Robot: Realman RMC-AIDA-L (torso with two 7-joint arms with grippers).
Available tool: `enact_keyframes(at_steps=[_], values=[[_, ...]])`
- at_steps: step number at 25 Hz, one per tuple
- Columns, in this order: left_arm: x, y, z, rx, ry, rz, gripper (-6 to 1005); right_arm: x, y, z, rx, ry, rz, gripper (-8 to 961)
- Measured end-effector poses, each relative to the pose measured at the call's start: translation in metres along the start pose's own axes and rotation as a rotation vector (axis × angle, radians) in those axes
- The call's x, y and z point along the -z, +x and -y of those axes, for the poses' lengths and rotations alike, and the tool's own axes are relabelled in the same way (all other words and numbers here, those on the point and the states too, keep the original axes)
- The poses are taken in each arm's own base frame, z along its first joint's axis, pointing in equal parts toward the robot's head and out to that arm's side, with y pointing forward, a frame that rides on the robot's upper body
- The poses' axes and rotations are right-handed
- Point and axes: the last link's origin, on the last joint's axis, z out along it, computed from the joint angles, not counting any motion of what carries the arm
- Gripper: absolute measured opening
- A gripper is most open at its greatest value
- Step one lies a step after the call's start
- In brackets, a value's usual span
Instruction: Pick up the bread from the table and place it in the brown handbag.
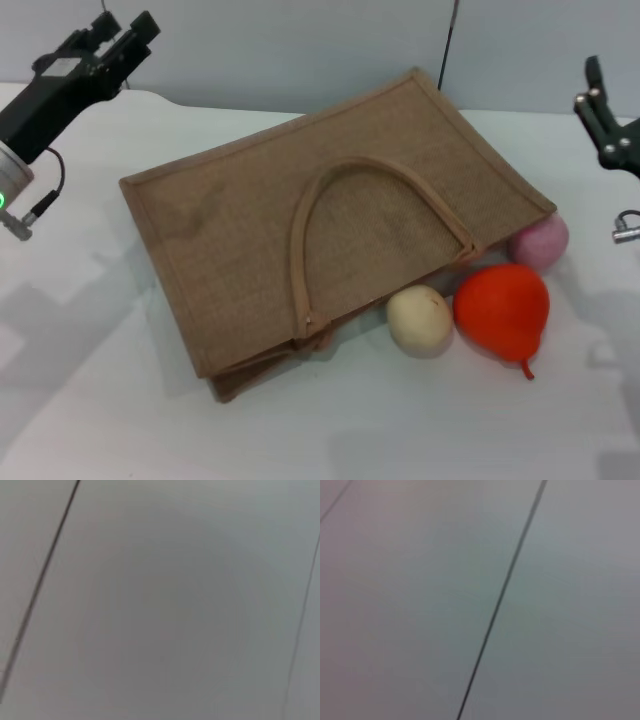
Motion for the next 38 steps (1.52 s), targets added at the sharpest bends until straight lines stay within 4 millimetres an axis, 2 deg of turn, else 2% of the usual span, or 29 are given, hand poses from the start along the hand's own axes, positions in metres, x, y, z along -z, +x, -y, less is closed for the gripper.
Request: enact_keyframes(at_steps=[8,14,24,38], values=[[0.008,-0.016,0.003,-0.198,0.227,-0.124,672,0.001,0.015,0.018,-0.130,0.063,-0.054,891],[0.007,-0.029,0.007,-0.323,0.392,-0.101,678,0.002,0.026,0.032,-0.208,0.129,-0.096,888],[0.012,-0.033,0.008,-0.337,0.418,-0.088,677,0.005,0.031,0.036,-0.204,0.149,-0.113,887],[0.025,-0.038,0.013,-0.309,0.471,-0.083,674,0.007,0.028,0.029,-0.212,0.112,-0.103,886]])
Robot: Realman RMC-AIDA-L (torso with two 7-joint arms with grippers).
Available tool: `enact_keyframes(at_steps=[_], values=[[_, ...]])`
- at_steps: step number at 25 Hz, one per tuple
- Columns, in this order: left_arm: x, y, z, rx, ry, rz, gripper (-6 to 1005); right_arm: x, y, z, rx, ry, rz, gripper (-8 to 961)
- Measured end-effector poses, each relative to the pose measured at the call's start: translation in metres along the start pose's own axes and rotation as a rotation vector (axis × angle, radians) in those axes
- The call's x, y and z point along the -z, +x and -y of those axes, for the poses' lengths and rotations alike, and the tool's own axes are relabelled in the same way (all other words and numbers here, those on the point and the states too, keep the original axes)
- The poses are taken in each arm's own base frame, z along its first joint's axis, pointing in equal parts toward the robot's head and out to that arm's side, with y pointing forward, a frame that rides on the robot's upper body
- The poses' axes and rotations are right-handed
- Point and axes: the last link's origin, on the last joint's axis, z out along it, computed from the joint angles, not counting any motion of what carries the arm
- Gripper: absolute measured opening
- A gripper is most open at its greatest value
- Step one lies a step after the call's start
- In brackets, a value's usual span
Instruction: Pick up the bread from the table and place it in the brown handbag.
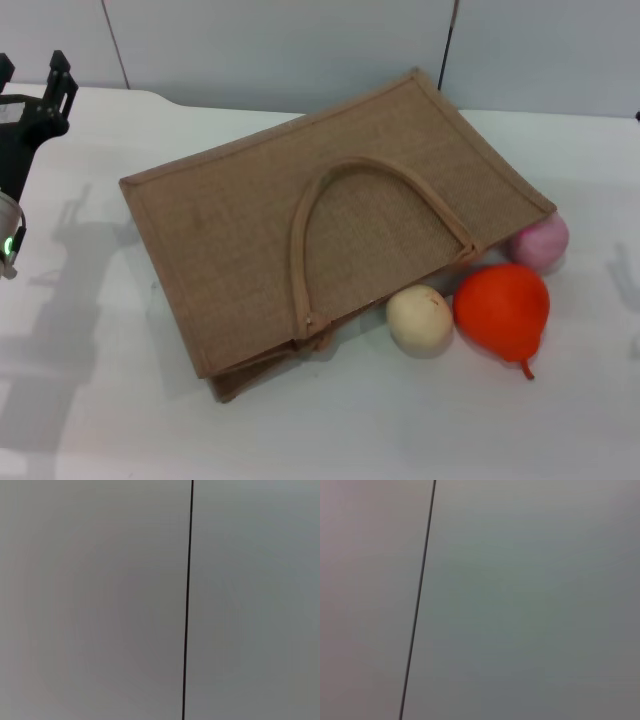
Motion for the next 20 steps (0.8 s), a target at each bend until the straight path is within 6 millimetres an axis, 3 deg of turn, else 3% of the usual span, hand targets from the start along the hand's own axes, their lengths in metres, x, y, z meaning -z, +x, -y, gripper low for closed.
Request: enact_keyframes(at_steps=[20], values=[[-0.0002,0.0000,-0.0040,0.010,-0.009,-0.004,668,-0.0002,-0.0009,-0.0012,-0.002,-0.005,0.005,883]])
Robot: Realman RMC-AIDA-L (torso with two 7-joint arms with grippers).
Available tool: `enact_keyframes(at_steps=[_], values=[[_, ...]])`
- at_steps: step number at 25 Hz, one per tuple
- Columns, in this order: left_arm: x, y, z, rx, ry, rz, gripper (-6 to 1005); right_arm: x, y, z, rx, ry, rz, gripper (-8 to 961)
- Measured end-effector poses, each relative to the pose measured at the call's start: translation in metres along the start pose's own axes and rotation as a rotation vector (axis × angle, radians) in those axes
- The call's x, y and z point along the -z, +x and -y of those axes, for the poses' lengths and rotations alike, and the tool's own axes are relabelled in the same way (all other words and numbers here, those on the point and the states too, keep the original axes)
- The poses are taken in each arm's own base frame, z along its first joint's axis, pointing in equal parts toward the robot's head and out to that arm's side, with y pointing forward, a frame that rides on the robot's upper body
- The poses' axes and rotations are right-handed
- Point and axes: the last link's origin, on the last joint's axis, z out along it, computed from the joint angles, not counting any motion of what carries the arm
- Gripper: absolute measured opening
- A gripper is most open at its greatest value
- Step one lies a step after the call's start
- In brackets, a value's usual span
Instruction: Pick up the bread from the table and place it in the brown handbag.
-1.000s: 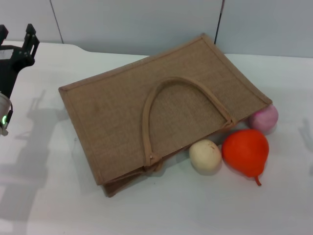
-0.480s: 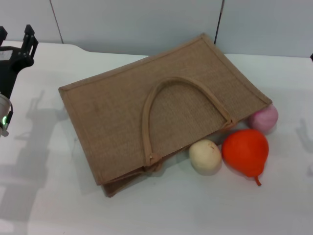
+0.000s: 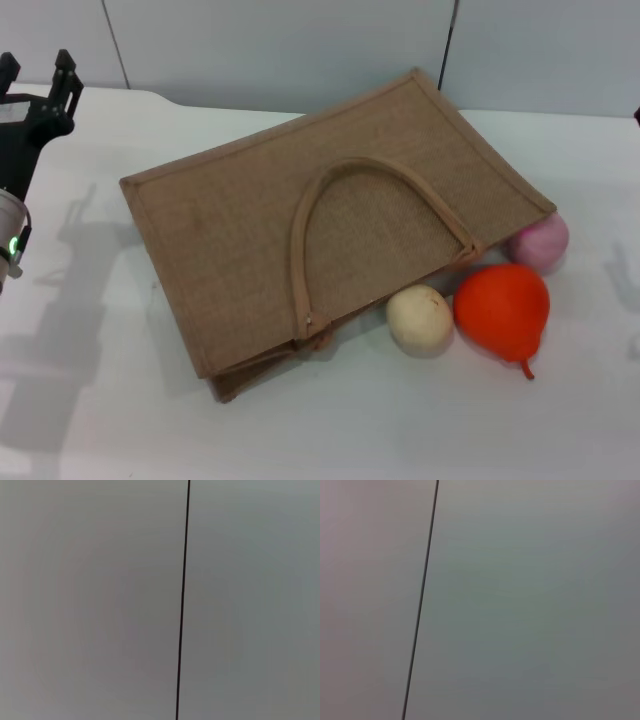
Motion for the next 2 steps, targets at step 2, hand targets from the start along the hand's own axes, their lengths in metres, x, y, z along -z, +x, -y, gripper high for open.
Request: enact_keyframes(at_steps=[2], values=[[-0.0008,0.0003,-0.0008,0.001,-0.003,-0.001,668,0.0000,0.0000,-0.0002,0.000,-0.001,0.000,883]])
